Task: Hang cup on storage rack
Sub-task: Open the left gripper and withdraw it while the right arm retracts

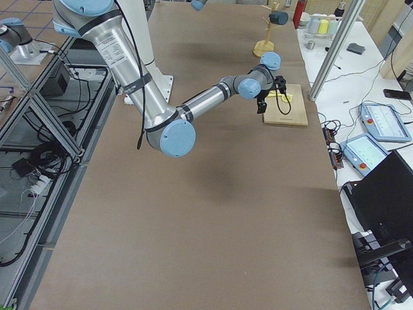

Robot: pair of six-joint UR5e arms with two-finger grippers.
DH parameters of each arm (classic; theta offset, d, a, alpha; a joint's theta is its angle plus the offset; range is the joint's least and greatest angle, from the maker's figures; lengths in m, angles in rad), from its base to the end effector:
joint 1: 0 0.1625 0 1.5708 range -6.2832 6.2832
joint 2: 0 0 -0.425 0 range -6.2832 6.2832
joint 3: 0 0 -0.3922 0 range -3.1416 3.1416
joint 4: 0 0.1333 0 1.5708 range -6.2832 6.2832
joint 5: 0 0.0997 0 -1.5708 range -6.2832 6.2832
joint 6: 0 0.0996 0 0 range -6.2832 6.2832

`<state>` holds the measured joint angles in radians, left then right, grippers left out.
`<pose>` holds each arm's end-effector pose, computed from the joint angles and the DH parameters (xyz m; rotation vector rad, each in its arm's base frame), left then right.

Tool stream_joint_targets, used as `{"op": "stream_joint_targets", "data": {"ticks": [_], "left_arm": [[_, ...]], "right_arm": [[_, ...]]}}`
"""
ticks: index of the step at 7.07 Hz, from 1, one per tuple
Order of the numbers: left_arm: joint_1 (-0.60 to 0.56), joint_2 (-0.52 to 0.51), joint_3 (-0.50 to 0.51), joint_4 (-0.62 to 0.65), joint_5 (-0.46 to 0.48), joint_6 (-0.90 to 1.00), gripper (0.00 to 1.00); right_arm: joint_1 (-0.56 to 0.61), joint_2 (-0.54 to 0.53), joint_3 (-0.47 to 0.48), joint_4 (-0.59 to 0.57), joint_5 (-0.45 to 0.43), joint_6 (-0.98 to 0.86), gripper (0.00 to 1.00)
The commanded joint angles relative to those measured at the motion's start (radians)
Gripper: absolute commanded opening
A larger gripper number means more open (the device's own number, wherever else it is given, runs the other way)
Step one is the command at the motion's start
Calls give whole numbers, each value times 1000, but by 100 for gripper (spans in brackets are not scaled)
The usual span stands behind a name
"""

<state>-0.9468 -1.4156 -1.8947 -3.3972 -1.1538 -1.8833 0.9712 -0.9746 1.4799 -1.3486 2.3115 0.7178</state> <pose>0.0711 -0.3960 0.3882 0.9511 1.9544 -1.1869 -0.3434 -0.6195 0.3129 0.1152 -0.9815 -0.1608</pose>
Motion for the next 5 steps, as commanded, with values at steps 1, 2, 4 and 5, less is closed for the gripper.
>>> {"op": "stream_joint_targets", "data": {"ticks": [1, 2, 4, 5], "left_arm": [[-87, 33, -23, 55, 0, 412, 99], [-92, 32, 33, 55, 47, 535, 99], [-92, 32, 84, 104, 144, 872, 99], [-116, 32, 95, 164, 155, 920, 99]], "right_arm": [[39, -30, -4, -4, -1, 2, 100], [75, -68, -4, 2, -4, -12, 100], [139, -148, 0, 6, -6, -26, 100], [196, -204, 3, 5, -4, -84, 100]]}}
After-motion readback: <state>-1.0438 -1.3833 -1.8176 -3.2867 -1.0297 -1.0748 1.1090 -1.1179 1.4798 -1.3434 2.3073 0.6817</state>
